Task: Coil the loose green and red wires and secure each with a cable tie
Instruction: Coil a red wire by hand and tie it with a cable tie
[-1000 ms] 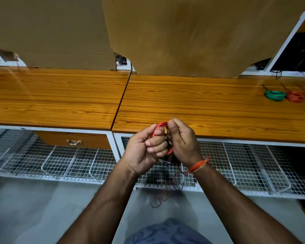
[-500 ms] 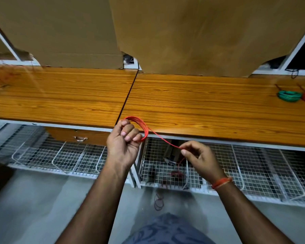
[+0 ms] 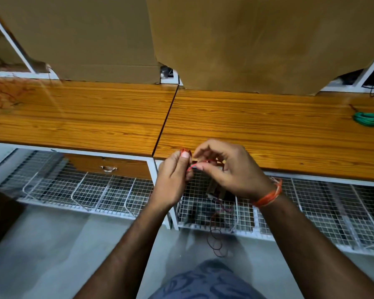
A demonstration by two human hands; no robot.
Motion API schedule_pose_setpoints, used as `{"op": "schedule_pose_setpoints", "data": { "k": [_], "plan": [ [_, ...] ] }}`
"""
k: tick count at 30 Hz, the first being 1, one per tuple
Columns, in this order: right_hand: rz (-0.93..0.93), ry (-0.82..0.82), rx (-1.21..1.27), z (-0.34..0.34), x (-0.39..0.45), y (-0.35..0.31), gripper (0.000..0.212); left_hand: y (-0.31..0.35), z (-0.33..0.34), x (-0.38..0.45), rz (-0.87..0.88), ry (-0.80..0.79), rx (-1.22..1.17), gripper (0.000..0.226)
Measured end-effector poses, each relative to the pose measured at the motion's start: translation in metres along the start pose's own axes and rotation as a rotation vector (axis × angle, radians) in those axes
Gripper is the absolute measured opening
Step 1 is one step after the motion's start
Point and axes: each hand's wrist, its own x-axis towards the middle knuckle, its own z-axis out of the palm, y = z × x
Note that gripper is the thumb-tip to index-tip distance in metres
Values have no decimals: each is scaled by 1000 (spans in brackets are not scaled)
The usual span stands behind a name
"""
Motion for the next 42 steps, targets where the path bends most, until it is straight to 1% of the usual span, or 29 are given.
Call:
{"op": "schedule_pose_setpoints", "data": {
  "k": [2,5,8,10,11,14,16,18,20,22,26,29,31,33,37,39,42],
  "plan": [
    [20,69,57,0,8,2,18,4,-5,-1,-2,-37,-57,35],
    [53,194,178,14,14,6,22,11,-10,-2,-14,-102,-152,41],
    [120,277,255,31,12,8,19,13,-15,-1,-18,-179,-226,36],
    [111,290,168,40,9,9,13,12,-18,0,-41,-214,-355,34],
    [88,287,104,44,8,9,14,11,-20,0,-52,-236,-433,32],
    [52,275,4,54,7,10,29,10,-19,-1,-57,-311,-611,29],
    [46,280,-47,59,7,10,35,13,-19,-2,-63,-333,-685,30],
    [39,302,-112,62,7,10,35,15,-20,-2,-78,-349,-748,31],
    [33,342,-128,64,8,11,37,16,-20,-2,-99,-376,-792,31],
    [34,369,-123,65,9,12,45,16,-21,-2,-122,-409,-824,31],
    [31,363,-113,62,11,11,50,12,-27,2,-195,-505,-906,36],
    [-3,361,-123,61,13,9,49,9,-30,4,-278,-532,-999,53],
    [-14,341,-129,62,15,9,49,7,-31,3,-312,-538,-1038,59],
    [-14,317,-128,63,15,12,49,6,-33,3,-336,-558,-1054,57],
    [-8,293,-107,63,14,18,44,7,-34,6,-365,-571,-1054,39],
    [22,274,-57,63,13,20,37,7,-32,7,-353,-535,-1028,35],
    [104,206,96,64,7,21,24,4,-28,8,-347,-457,-1020,35]
  ]
}}
